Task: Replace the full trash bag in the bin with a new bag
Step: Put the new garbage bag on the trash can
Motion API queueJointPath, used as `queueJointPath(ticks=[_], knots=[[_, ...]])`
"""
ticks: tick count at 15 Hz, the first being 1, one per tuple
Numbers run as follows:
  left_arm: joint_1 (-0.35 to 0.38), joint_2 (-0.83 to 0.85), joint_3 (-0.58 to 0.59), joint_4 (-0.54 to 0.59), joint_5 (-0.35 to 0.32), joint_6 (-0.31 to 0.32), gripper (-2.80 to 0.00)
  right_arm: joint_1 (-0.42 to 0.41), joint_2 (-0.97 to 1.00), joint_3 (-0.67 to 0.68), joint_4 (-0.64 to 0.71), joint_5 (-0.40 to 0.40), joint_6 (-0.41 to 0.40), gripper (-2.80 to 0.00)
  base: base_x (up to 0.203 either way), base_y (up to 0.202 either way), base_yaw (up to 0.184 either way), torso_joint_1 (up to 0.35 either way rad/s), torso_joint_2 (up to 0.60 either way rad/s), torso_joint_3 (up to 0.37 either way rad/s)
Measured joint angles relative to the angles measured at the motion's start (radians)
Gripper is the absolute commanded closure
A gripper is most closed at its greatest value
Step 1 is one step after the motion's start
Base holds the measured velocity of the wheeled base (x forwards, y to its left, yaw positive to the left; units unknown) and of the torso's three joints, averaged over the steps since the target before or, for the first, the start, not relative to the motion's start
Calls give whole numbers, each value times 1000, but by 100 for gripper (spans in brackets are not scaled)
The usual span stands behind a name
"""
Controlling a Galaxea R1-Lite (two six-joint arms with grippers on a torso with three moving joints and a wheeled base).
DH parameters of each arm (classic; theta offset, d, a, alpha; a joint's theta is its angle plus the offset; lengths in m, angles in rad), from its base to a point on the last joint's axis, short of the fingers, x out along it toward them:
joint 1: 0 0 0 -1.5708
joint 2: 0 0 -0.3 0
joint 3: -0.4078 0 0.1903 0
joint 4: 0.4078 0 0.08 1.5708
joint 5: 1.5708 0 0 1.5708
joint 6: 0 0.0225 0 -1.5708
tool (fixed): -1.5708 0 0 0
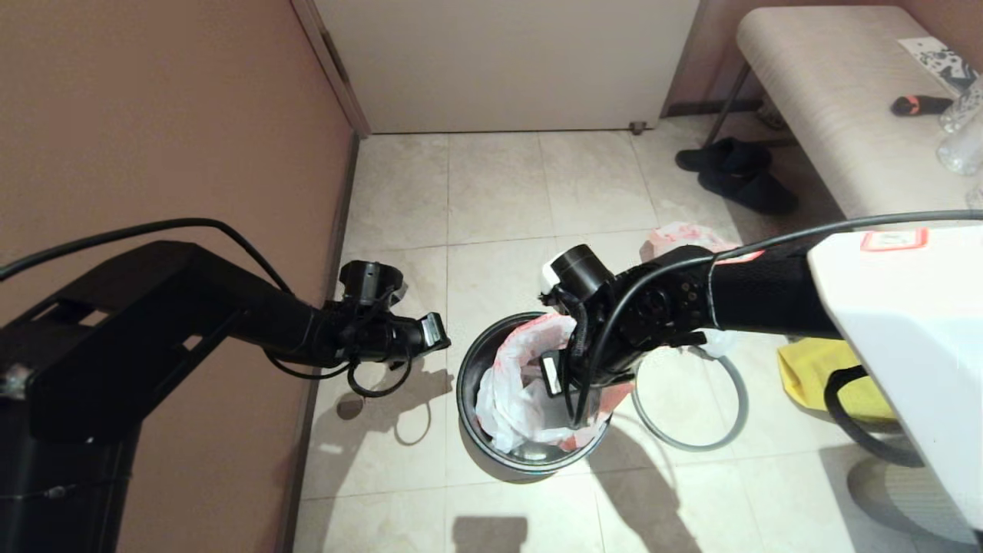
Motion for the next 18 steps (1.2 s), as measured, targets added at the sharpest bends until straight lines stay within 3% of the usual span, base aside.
queueJointPath(ticks=[3, 4, 15, 16, 18], knots=[[-6, 18, -13, 4, 9, 4, 0, 17, 84, -53, -88, -1, -23, 0, 0, 0, 0, 0, 0, 0], [-7, 23, -16, 4, 10, 4, 0, 23, 106, -58, -136, 0, -34, -280, 0, 0, 0, 0, 0, 0], [-20, 43, -18, 0, 37, 7, 0, 3, 343, -67, -554, 0, -139, -280, 0, 0, 0, 0, 0, 0], [-19, 44, -18, 1, 38, 7, 0, -2, 357, -68, -582, 1, -141, 0, 0, 0, 0, 0, 0, 0], [-20, 46, -19, 0, 39, 7, 0, -10, 379, -69, -603, 1, -149, 0, 0, 0, 0, 0, 0, 0]])
